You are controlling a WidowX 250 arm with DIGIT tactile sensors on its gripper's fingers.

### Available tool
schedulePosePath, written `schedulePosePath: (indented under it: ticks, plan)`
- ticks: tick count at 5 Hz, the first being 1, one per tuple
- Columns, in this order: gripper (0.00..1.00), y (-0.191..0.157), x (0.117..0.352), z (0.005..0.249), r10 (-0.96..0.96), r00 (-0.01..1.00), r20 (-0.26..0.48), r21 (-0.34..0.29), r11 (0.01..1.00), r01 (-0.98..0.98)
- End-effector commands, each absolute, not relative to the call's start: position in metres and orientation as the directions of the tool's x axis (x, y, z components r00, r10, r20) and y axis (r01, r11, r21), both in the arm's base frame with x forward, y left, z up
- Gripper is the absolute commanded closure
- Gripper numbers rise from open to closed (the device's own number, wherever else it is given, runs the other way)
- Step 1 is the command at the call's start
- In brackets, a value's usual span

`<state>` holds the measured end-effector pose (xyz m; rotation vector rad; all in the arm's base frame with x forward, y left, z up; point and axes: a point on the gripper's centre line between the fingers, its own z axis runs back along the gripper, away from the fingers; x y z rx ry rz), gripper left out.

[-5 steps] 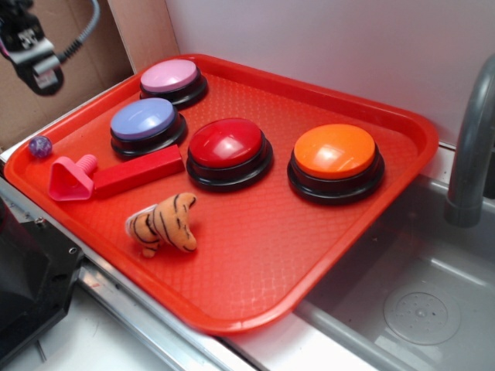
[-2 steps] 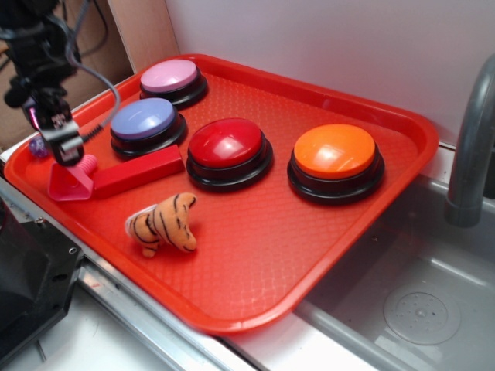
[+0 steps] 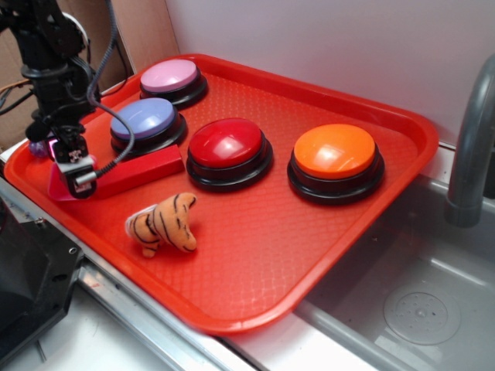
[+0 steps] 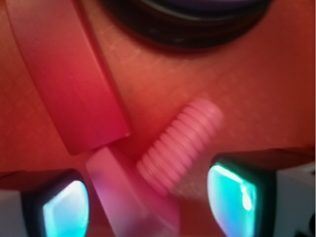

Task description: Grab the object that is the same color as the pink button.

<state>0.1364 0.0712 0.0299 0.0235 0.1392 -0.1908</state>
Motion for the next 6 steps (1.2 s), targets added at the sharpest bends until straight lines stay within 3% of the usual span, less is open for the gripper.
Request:
schedulePosePath:
  ticks: [1,4,5,6]
  plan:
    - [1.0,0.071,0.134,0.031,-0.194,0.972,-0.131,0.003,0.981,0.196]
    - [1.0,0.073,0.138,0.035,-0.191,0.974,-0.124,0.0,0.981,0.192]
    - [1.0,0.069,0.143,0.044,-0.189,0.975,-0.117,0.014,0.981,0.192]
    - [1.0,0.059,0.155,0.071,-0.136,0.986,-0.095,0.013,0.99,0.138]
